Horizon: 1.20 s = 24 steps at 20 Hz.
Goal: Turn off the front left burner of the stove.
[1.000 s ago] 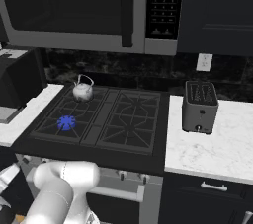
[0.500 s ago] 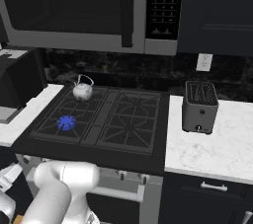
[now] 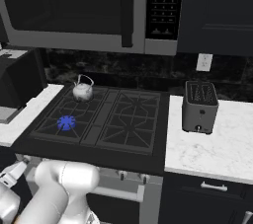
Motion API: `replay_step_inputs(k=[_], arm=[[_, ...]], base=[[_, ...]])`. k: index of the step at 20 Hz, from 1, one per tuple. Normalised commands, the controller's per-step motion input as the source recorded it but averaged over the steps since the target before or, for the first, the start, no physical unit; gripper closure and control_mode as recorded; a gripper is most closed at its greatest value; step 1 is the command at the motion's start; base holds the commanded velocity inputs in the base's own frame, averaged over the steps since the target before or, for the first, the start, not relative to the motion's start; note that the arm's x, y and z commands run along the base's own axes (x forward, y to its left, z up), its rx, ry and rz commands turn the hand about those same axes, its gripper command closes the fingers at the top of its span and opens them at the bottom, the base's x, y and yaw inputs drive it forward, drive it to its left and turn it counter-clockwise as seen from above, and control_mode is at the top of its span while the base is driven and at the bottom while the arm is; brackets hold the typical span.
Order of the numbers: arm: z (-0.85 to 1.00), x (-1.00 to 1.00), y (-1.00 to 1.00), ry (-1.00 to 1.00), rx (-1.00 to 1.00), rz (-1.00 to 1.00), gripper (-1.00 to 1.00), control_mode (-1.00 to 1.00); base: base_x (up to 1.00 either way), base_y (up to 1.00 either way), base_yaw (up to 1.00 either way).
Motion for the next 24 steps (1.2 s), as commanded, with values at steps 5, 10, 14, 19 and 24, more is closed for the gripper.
replay_step_inputs(k=[5, 10, 14, 19, 24], arm=[[-0.29, 0.05, 0.00, 0.01, 0.00, 0.00, -1.00, -1.00], [-0.04, 0.19, 0.07, 0.00, 0.00, 0.00, -1.00, -1.00], [-0.01, 0.25, 0.25, 0.02, 0.00, 0.00, -1.00, -1.00], [-0.25, 0.08, 0.21, 0.02, 0.00, 0.00, -1.00, -1.00], [-0.26, 0.09, 0.04, 0.00, 0.00, 0.00, -1.00, -1.00]], base=[[0.00, 0.00, 0.00], [0.00, 0.00, 0.00], [0.00, 0.00, 0.00], [0.00, 0.00, 0.00], [0.00, 0.00, 0.00]])
